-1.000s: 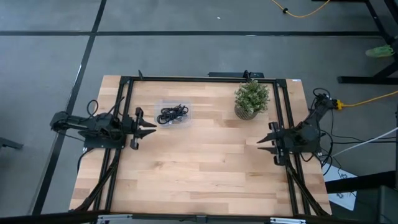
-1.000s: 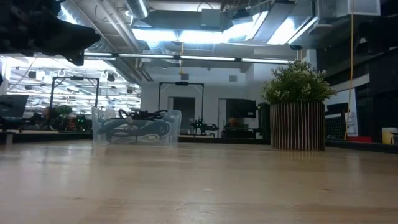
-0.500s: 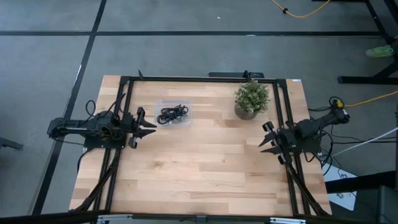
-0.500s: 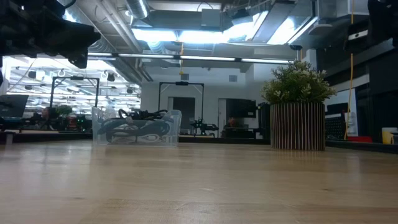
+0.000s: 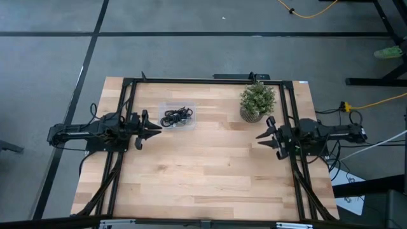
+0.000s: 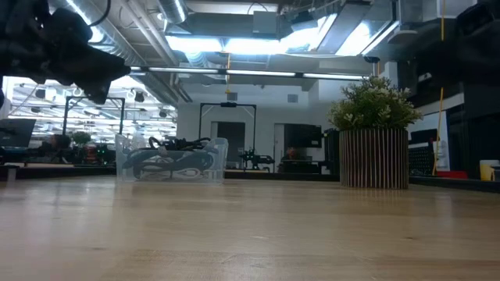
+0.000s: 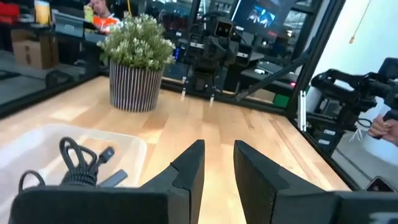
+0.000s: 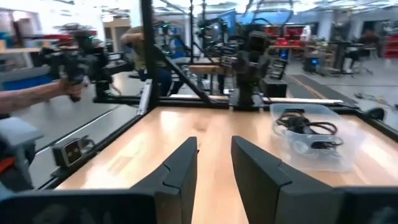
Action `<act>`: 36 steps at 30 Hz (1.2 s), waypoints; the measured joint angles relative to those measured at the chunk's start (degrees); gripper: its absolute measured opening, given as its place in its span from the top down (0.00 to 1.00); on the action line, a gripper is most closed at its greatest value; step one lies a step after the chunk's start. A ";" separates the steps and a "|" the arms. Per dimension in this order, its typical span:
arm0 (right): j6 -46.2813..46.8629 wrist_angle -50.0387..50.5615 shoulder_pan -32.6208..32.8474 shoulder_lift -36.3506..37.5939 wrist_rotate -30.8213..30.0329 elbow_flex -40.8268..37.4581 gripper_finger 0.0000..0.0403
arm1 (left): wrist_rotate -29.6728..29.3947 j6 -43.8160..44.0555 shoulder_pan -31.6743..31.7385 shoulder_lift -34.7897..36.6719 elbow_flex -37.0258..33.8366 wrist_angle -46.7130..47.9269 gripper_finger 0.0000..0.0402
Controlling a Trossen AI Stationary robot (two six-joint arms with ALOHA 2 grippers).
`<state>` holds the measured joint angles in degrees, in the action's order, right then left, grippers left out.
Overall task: Pick and place USB-C Cables
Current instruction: Return to Home Position
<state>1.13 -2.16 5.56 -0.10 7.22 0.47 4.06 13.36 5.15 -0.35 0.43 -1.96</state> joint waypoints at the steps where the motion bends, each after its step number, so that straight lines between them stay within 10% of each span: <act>1: 0.55 -0.07 -0.75 0.01 0.00 0.00 0.74 | -0.03 0.78 0.00 -0.01 0.00 0.15 0.80; 36: 2.99 -0.69 -3.30 -0.37 3.39 0.00 0.74 | 1.00 4.10 -0.04 -0.01 0.04 0.27 0.80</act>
<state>4.13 -2.85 2.26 -0.47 10.61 0.47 5.06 17.45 5.10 -0.36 0.47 -1.69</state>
